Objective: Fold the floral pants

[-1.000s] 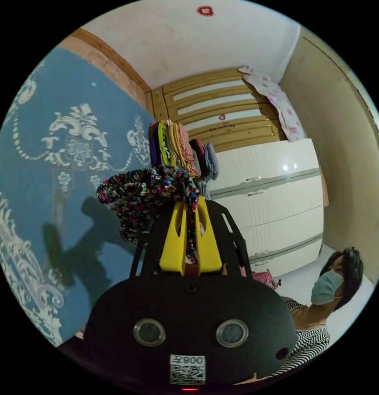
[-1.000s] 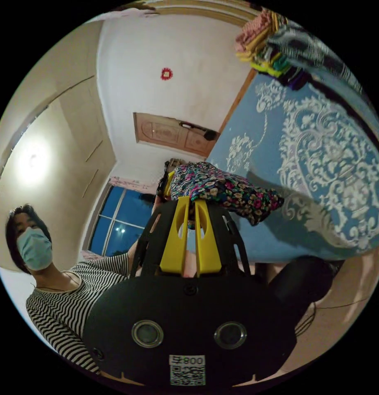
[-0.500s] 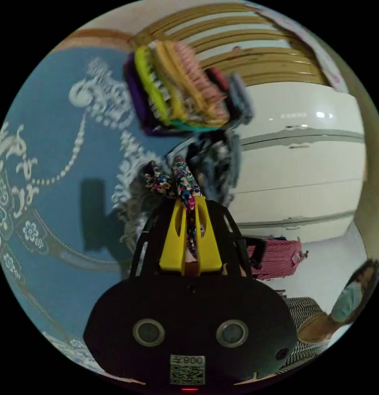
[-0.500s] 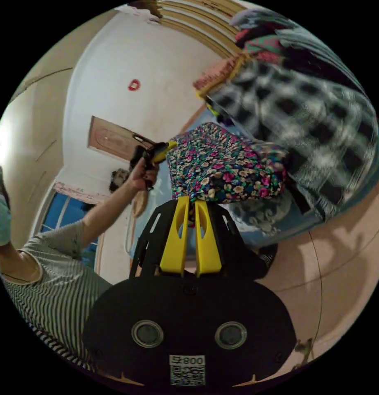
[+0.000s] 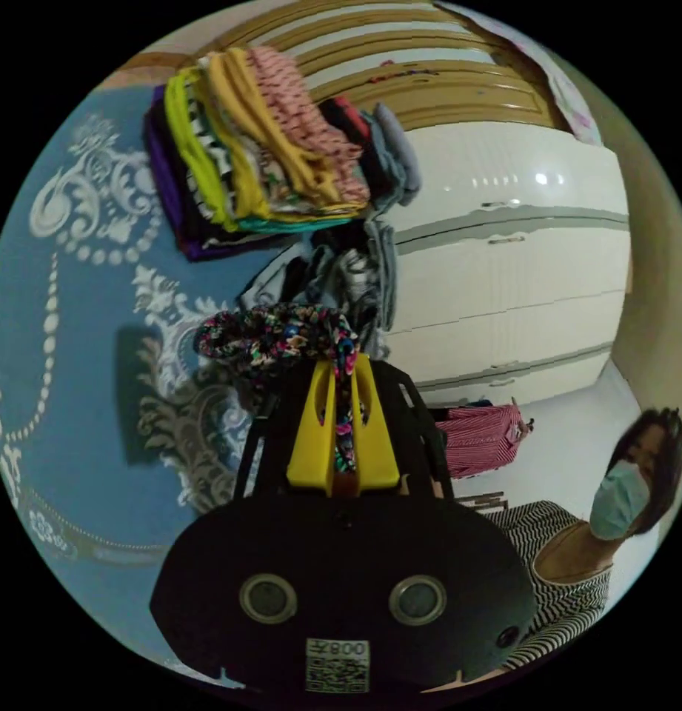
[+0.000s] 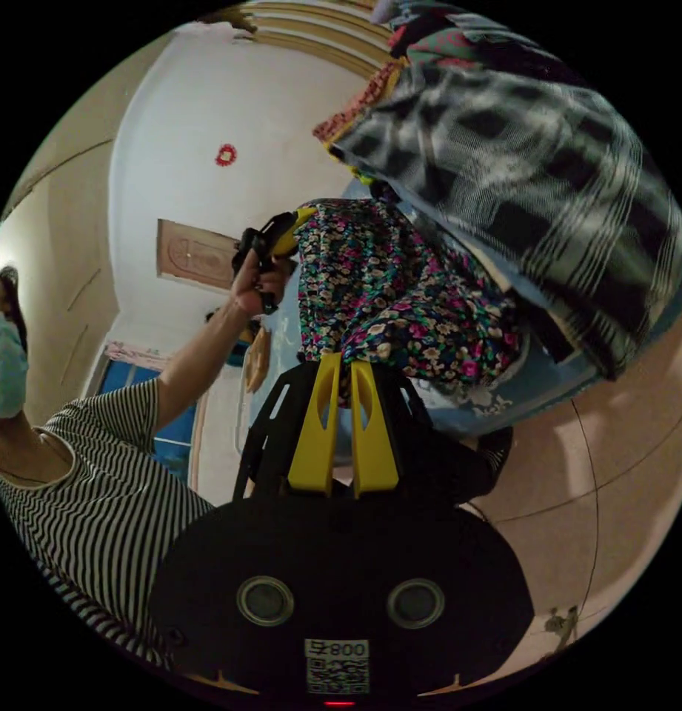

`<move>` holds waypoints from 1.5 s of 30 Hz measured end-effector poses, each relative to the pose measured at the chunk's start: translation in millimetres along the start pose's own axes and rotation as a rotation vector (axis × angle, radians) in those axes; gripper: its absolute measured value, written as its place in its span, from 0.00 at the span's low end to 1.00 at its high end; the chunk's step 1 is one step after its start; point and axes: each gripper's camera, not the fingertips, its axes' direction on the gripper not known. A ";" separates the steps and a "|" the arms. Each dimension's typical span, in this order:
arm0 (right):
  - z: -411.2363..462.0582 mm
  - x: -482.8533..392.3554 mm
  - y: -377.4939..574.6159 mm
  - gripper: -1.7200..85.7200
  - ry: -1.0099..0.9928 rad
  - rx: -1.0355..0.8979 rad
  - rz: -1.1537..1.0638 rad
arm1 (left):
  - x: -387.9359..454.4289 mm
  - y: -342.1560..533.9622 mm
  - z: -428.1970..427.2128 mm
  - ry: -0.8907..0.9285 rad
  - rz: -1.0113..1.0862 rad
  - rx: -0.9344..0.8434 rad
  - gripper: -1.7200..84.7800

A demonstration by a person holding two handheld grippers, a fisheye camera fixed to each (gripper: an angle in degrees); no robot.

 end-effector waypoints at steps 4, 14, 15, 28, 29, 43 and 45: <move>-28.9 0.5 -5.2 0.04 0.049 0.003 -0.066 | 3.4 -25.8 20.7 -0.086 0.061 -0.024 0.07; 5.8 60.2 -12.9 0.04 0.007 -0.236 0.083 | -60.8 -47.5 80.6 -0.355 -0.224 -0.078 0.08; 1.4 61.0 -14.0 0.04 0.007 -0.235 0.083 | -55.5 -52.3 84.9 -0.389 -0.204 -0.071 0.09; -90.3 57.8 -14.5 0.04 -0.016 -0.063 0.197 | 35.2 -48.2 179.3 -0.527 0.020 0.067 0.04; -102.4 47.1 -18.2 0.03 0.015 -0.035 0.155 | 41.9 -46.7 200.3 -0.536 0.052 0.012 0.04; -125.9 -42.7 -68.3 0.02 0.382 -0.192 -0.102 | 113.3 -91.3 269.9 -0.585 0.143 -0.075 0.05; -143.5 -61.7 -71.2 0.03 0.374 -0.160 -0.133 | 140.2 -114.4 270.9 -0.526 0.187 -0.010 0.08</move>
